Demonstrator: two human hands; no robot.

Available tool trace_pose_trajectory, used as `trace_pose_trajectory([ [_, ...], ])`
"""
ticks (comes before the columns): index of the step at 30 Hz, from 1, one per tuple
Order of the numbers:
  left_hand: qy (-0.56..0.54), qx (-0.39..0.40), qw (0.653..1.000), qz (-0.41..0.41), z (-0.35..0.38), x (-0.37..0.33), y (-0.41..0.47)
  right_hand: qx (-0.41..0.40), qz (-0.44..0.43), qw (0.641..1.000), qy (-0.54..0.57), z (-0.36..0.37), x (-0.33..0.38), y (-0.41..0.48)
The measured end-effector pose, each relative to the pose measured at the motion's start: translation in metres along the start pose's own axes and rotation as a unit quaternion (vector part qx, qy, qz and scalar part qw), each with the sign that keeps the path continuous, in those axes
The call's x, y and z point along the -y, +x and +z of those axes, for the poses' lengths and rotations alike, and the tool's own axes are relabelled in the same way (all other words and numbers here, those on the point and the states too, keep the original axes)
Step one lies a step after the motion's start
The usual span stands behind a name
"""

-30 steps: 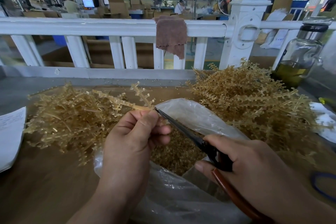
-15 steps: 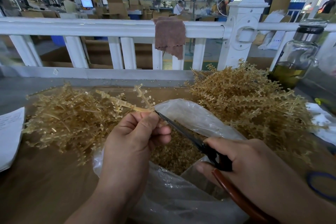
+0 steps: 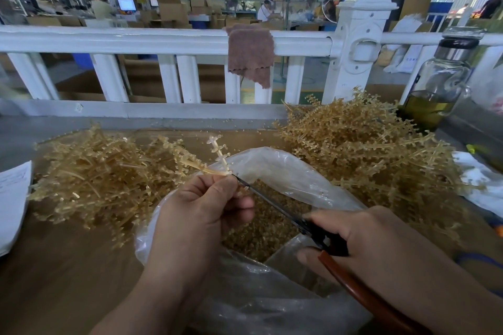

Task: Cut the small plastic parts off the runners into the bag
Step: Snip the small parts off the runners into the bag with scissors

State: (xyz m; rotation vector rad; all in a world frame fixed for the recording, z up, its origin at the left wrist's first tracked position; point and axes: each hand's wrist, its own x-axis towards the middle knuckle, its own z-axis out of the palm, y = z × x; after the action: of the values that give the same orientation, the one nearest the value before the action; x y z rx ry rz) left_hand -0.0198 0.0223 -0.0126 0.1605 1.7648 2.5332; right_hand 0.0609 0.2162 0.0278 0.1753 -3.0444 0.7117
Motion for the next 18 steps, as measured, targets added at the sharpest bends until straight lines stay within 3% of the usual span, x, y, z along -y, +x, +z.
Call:
trace_pose_trajectory([
  [10, -0.014, -0.003, 1.000, -0.024, 0.003, -0.004, -0.001, 0.028, 0.001, 0.998, 0.062, -0.004, -0.008, 0.001],
  [14, -0.024, -0.006, 0.999, -0.034, 0.005, -0.005, -0.001, 0.045, 0.033, 0.987, 0.150, -0.010, -0.008, 0.001],
  [18, -0.049, 0.028, 0.995, -0.078, 0.009, -0.011, -0.006, 0.062, 0.076, 0.942, 0.321, -0.003, -0.002, 0.001],
])
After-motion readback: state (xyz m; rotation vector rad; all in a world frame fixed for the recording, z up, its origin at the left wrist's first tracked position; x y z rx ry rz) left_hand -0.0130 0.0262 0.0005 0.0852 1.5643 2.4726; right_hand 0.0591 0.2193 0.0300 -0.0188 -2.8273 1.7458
